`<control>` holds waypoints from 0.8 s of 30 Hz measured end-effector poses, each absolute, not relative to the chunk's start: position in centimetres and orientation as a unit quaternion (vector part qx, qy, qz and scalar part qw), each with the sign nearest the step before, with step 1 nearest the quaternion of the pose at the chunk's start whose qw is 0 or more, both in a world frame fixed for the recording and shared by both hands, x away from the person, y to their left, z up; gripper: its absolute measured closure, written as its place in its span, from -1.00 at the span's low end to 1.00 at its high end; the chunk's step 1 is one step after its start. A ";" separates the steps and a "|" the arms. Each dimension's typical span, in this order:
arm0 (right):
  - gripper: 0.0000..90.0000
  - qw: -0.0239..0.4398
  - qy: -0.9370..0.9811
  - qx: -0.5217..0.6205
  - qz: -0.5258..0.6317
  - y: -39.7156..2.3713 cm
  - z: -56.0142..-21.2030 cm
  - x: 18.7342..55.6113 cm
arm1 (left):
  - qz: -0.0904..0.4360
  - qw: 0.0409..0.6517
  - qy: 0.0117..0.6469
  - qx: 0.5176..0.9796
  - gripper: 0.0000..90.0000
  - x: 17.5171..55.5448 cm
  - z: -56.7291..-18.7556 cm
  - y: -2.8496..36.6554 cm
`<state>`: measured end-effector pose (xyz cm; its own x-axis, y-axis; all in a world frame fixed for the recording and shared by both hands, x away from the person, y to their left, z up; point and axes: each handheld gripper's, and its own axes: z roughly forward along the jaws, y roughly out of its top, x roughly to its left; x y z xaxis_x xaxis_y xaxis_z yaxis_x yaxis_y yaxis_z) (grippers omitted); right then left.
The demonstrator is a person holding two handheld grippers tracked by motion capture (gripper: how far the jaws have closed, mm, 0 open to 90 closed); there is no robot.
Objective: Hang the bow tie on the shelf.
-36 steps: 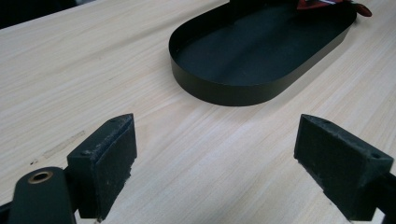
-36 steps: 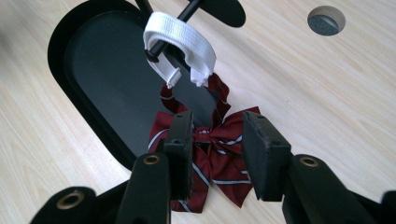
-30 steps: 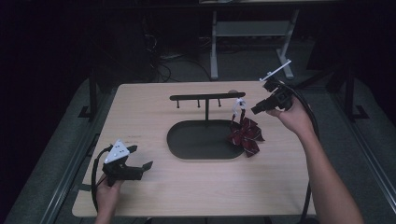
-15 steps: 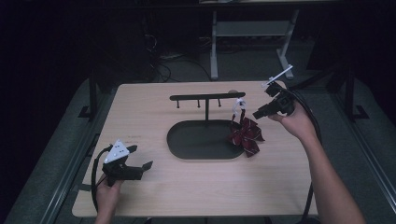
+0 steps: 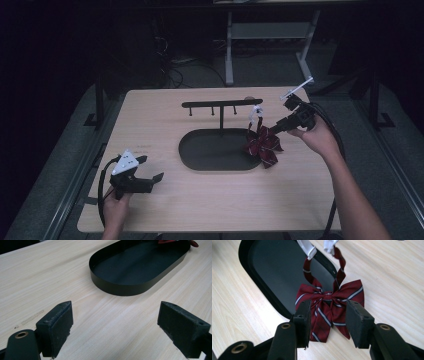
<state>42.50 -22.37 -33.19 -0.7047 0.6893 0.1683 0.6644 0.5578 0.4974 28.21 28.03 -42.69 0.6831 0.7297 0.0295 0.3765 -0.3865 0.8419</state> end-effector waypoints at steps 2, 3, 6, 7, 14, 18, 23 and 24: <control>0.24 0.021 0.882 0.384 0.272 -22.4 -33.4 42.4 | 0.204 0.435 0.342 0.808 -0.71 28.2 -42.7 28.0; 0.24 0.021 0.882 0.384 0.272 -22.4 -33.4 42.4 | 0.204 0.435 0.342 0.808 -0.71 28.2 -42.7 28.0; 0.24 0.019 0.882 0.384 0.272 -22.5 -33.7 42.2 | 0.204 0.435 0.342 0.808 -0.71 28.2 -42.7 28.0; 0.24 0.018 0.882 0.385 0.271 -22.5 -33.8 42.1 | 0.204 0.435 0.342 0.808 -0.71 28.2 -42.7 28.0; 0.24 0.016 0.884 0.381 0.270 -22.5 -34.4 41.6 | 0.204 0.433 0.341 0.809 -0.71 28.2 -42.7 28.0; 0.24 0.016 0.884 0.381 0.270 -22.7 -34.7 41.2 | 0.204 0.434 0.342 0.808 -0.71 28.2 -42.7 28.1; 0.24 0.013 0.884 0.383 0.268 -23.0 -35.1 40.8 | 0.204 0.434 0.341 0.808 -0.71 28.2 -42.7 28.0; 0.24 0.013 0.883 0.383 0.270 -23.1 -35.2 40.7 | 0.204 0.434 0.341 0.808 -0.71 28.2 -42.7 28.0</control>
<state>40.69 -23.10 -35.20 -0.7068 0.6830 0.1842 0.6693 0.5614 0.4867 28.18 28.04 -42.67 0.6833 0.7294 0.0342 0.3746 -0.3903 0.8410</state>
